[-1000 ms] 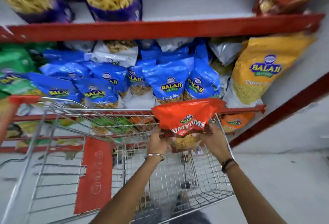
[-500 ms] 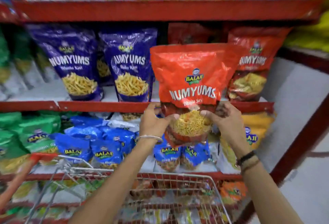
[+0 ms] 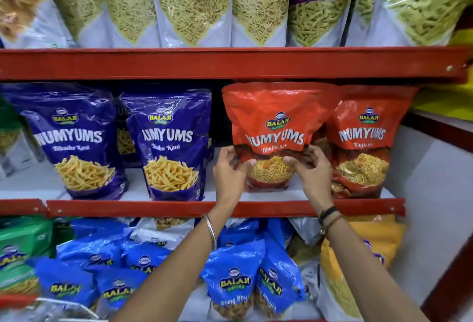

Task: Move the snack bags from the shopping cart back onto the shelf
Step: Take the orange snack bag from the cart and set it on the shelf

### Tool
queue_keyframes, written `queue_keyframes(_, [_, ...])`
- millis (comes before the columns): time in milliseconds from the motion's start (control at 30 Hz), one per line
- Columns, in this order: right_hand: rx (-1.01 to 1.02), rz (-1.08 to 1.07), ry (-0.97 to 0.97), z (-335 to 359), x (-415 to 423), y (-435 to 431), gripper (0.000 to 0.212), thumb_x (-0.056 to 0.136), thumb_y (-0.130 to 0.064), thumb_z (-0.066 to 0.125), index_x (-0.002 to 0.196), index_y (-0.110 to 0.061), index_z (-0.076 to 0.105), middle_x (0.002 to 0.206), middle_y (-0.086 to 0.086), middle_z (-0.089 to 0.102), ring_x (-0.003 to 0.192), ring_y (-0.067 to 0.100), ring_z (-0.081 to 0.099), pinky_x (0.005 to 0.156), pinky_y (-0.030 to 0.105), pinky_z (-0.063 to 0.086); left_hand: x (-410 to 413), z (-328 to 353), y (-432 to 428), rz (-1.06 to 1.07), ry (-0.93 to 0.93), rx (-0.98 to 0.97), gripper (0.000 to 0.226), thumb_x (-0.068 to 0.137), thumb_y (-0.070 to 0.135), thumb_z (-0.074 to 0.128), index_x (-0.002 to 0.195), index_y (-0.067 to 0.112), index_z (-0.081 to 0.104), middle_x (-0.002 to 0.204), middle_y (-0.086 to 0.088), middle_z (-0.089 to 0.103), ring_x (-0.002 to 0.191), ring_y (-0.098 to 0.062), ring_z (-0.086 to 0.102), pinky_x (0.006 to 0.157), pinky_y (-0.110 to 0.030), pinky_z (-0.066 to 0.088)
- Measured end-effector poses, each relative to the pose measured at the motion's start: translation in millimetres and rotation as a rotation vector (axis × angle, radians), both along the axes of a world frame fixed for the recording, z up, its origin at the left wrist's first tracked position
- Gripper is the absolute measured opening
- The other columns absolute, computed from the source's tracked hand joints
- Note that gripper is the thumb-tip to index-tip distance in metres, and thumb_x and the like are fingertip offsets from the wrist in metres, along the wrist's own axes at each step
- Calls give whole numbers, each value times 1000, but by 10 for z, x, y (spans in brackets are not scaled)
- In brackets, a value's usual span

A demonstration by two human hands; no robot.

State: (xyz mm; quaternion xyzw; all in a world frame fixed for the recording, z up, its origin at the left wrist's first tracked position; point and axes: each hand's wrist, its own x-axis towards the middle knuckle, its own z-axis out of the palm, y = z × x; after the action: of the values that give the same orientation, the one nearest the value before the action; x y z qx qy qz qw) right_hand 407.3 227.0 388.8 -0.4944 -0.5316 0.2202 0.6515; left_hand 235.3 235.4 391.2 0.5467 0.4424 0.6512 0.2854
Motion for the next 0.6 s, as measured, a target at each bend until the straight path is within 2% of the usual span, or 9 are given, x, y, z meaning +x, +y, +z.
queue_keyframes(167, [-44, -1, 1, -87, 54, 543, 37, 69, -24, 81, 101, -22, 62, 95, -5, 70, 90, 11, 67, 84, 39, 56, 80, -99, 535, -17, -34, -33, 39, 70, 2, 75, 96, 19, 51, 99, -11, 66, 89, -18, 63, 90, -40, 53])
queue_keyframes(233, [-60, 33, 27, -79, 64, 720, 35, 71, -18, 80, 101, -19, 61, 92, -7, 69, 83, 5, 67, 78, 33, 55, 104, -100, 710, -56, -49, -21, 39, 73, 0, 72, 96, 20, 49, 99, -8, 64, 87, -14, 60, 84, -33, 52])
queue_keyframes(300, [-56, 59, 48, -66, 54, 828, 36, 76, -17, 75, 108, -16, 59, 98, -3, 68, 83, 2, 64, 78, 28, 51, 113, -95, 803, -94, -69, -22, 38, 78, 1, 67, 106, 16, 46, 104, -2, 57, 92, -11, 58, 78, -17, 50])
queue_keyframes(333, [-64, 64, 55, -61, 46, 843, 39, 80, -19, 72, 115, -14, 57, 106, 1, 65, 90, 7, 63, 80, 26, 48, 108, -115, 827, -93, -66, -33, 40, 82, 7, 65, 115, 13, 43, 111, -1, 52, 99, -11, 56, 81, -15, 49])
queue_keyframes(400, [-115, 61, 94, -56, 43, 791, 44, 89, -25, 60, 128, -9, 47, 119, 5, 56, 105, 15, 54, 81, 21, 43, 75, -184, 805, -96, 6, -79, 49, 89, 27, 57, 130, 18, 34, 124, 3, 45, 115, -15, 50, 95, -27, 46])
queue_keyframes(467, [-215, 74, 95, -98, 65, 727, 37, 94, -38, 44, 124, -15, 48, 116, -1, 54, 108, 14, 49, 84, 22, 38, 47, -255, 738, -151, 120, -138, 53, 91, 47, 40, 139, 32, 24, 133, 10, 39, 122, -12, 42, 103, -34, 38])
queue_keyframes(500, [-279, 103, 83, -131, 72, 701, 39, 93, -50, 37, 115, -21, 53, 113, -3, 58, 108, 16, 51, 89, 28, 40, 44, -281, 705, -197, 164, -165, 54, 90, 54, 31, 140, 38, 19, 140, 12, 35, 126, -12, 39, 107, -36, 35])
queue_keyframes(533, [-343, 135, 56, -155, 66, 677, 55, 88, -64, 31, 111, -22, 58, 116, 2, 63, 109, 24, 56, 97, 37, 44, 54, -286, 677, -237, 192, -183, 57, 87, 59, 24, 140, 42, 16, 148, 11, 31, 131, -13, 35, 112, -39, 33])
queue_keyframes(600, [-406, 153, -3, -200, 47, 652, 97, 74, -84, 21, 118, -5, 55, 127, 26, 59, 114, 46, 56, 101, 63, 41, 74, -282, 648, -290, 218, -203, 64, 79, 67, 15, 140, 47, 13, 154, 5, 26, 138, -18, 31, 116, -45, 29])
